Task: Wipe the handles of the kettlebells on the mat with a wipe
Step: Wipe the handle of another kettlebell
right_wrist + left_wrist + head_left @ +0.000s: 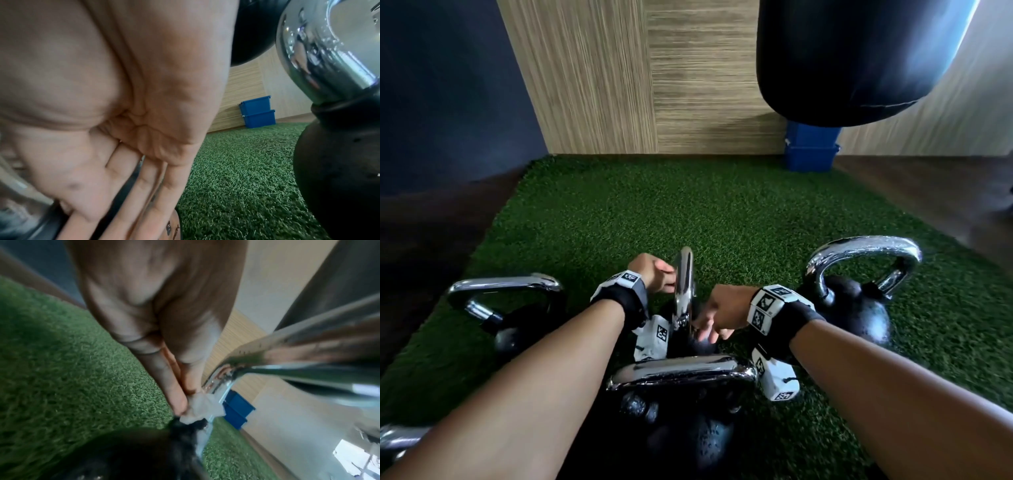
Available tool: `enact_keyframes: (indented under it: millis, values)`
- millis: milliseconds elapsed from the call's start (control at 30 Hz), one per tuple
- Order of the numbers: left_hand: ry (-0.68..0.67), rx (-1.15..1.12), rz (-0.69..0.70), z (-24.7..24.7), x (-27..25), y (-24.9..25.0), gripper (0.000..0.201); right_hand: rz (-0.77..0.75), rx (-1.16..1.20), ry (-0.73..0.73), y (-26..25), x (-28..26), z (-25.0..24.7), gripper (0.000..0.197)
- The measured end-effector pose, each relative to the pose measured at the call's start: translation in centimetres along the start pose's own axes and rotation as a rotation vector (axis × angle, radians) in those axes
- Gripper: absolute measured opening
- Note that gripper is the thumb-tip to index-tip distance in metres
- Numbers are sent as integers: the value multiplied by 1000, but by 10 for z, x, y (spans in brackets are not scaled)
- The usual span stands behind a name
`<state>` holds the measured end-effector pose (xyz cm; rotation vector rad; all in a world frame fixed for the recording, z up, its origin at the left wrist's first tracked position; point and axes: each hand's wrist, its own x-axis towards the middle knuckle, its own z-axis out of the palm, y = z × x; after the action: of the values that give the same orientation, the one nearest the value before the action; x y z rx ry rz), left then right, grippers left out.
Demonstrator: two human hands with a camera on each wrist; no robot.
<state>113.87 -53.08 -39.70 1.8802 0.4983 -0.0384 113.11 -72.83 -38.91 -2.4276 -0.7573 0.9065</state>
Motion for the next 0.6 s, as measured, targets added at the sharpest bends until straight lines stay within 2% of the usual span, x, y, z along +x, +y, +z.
enact_keyframes:
  millis: [100,133,200,267,300,367,433,467,500,600]
  values:
    - [-78,-128,-19,1,-2,-1,9,-7,94,-3,1,1,0,25]
    - [-117,-174,-24,0,-2,-3,13,-2,117,37,3,2,0,22]
    - [-165,-204,-37,0,-4,-6,18,37,160,246,8,6,1,10]
    - [-102,-161,-12,3,-2,-8,22,108,167,444,13,14,6,32]
    - [-75,-127,13,4,-3,-5,22,135,143,460,14,16,10,44]
    - [-36,-102,16,4,0,2,17,124,80,395,15,22,19,54]
    - [55,13,49,2,9,5,27,106,92,351,17,28,26,55]
    - [86,6,36,2,13,7,22,103,115,349,17,30,27,54]
    - [85,19,52,1,12,10,12,98,130,351,19,31,27,52]
    - [63,4,148,-1,11,10,24,96,154,369,22,32,28,48]
